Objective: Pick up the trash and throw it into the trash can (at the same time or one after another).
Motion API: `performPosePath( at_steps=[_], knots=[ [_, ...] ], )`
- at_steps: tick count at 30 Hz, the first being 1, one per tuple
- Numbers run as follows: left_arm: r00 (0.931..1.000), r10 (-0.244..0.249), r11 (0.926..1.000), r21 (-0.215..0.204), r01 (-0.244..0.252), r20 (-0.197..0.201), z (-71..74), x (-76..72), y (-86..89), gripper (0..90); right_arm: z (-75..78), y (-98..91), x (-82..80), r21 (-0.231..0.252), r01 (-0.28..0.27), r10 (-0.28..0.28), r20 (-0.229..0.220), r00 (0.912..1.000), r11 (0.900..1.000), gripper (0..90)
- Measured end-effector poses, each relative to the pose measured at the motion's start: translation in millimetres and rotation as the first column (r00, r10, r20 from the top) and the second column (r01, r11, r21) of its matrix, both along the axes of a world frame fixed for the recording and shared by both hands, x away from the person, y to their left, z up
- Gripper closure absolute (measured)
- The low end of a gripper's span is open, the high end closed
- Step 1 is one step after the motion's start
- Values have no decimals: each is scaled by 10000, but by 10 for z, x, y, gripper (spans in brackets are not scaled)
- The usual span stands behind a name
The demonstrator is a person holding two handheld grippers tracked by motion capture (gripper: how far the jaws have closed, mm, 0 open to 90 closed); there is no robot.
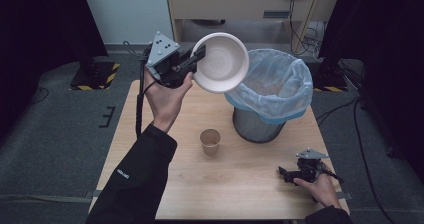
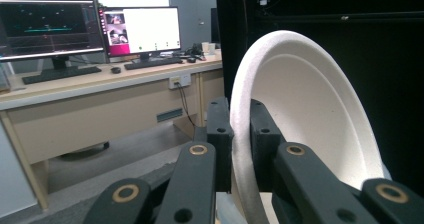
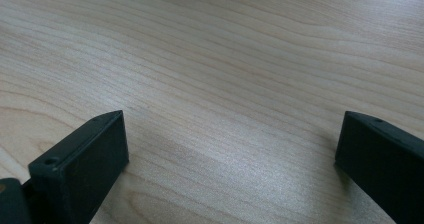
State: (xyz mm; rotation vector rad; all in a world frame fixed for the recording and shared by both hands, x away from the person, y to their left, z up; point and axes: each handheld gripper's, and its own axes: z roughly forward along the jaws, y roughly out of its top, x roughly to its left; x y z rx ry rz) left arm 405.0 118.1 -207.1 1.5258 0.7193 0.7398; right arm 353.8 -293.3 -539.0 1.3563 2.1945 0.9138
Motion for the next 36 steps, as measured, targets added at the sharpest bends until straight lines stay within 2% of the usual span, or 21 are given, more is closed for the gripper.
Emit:
performPosePath(
  at_steps=[9,20,31,35,36],
  knots=[
    [9997,-209,9998,-10,209,134,76,78,-203,828,0,1,0,19,19,-19,-3,10000,10000,7],
    [9989,-422,9991,51,421,180,89,237,-483,828,2,1,-1,11,16,-16,-26,10000,10000,7],
    [9980,-634,9980,-20,634,59,36,430,-788,828,2,1,-1,12,14,-14,-25,10000,10000,7],
    [9983,-586,9982,92,586,72,16,483,-855,828,2,0,-1,1,-1,1,-27,10000,10000,7],
    [9980,-636,9980,61,636,-40,-4,514,-901,828,2,0,-1,0,1,-1,-27,10000,10000,7]
  ],
)
